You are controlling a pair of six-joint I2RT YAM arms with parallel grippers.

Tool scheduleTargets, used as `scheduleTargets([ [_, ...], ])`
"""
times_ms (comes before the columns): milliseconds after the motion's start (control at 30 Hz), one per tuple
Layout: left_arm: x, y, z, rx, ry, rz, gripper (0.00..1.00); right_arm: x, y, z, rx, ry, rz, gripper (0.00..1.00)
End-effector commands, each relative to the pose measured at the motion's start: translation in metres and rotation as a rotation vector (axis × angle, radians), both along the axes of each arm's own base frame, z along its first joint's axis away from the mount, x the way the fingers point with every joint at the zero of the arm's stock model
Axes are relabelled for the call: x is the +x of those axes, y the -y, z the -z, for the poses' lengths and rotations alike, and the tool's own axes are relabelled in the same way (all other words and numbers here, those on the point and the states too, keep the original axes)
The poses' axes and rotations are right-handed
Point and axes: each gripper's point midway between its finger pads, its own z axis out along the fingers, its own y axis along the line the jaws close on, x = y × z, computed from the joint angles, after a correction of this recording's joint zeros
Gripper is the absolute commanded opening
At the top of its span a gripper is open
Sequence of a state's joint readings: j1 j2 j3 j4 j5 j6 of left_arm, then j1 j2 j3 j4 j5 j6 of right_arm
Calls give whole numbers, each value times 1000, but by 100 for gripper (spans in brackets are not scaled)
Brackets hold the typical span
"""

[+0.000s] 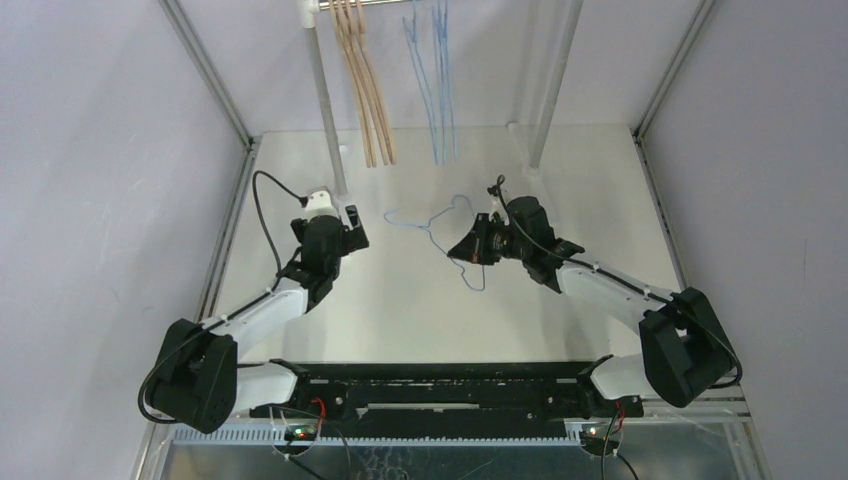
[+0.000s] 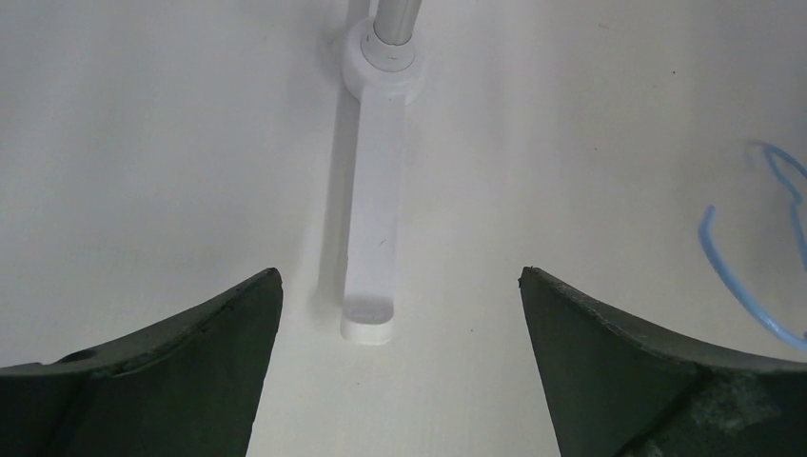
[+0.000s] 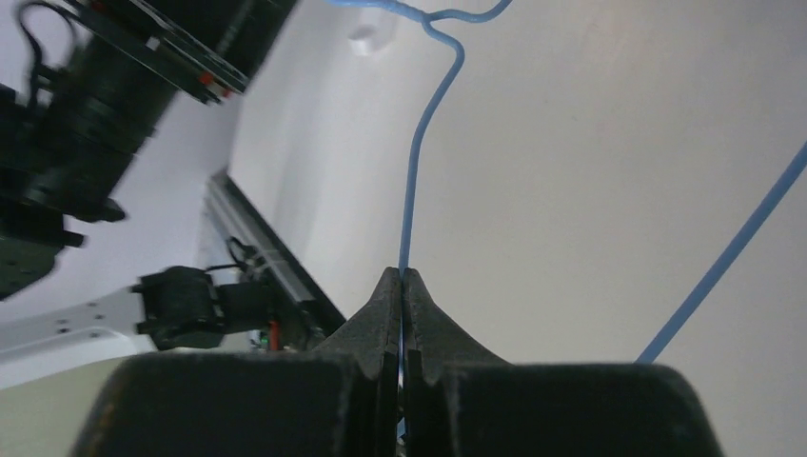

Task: Organize the hangers

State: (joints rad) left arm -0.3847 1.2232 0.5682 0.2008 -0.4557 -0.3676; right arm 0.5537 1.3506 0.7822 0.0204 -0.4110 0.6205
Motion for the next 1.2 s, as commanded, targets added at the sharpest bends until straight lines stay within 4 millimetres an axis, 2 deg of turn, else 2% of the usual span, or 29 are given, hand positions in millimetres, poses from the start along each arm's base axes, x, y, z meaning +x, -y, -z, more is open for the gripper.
scheduleTargets([
  [0,3,3,-9,-39,47,3,99,11,-18,-39,222,-1,-54,0],
  [200,3,8,-8,-60,38,21,100,17,-27,-38,316,-54,-68,0],
  [300,1,20,-12,-121,45,69,99,22,-28,-34,327,-62,-59,0],
  [400,-4,44,-16,-254,54,150,99,24,-29,-33,329,-61,-63,0],
  [533,-22,84,-17,-522,56,272,99,25,-28,-31,315,-52,-60,0],
  [667,-37,109,-22,-723,61,332,99,28,-28,-30,312,-40,-58,0],
  [767,-44,122,-31,-815,62,365,100,30,-31,-30,316,-36,-63,0],
  [967,-43,149,-59,-995,92,456,99,33,-34,-26,321,-42,-70,0],
  [1100,-38,170,-62,-1049,67,502,99,33,-35,-25,323,-42,-75,0],
  [1167,-42,187,-58,-1081,38,543,99,34,-35,-26,323,-36,-72,0],
])
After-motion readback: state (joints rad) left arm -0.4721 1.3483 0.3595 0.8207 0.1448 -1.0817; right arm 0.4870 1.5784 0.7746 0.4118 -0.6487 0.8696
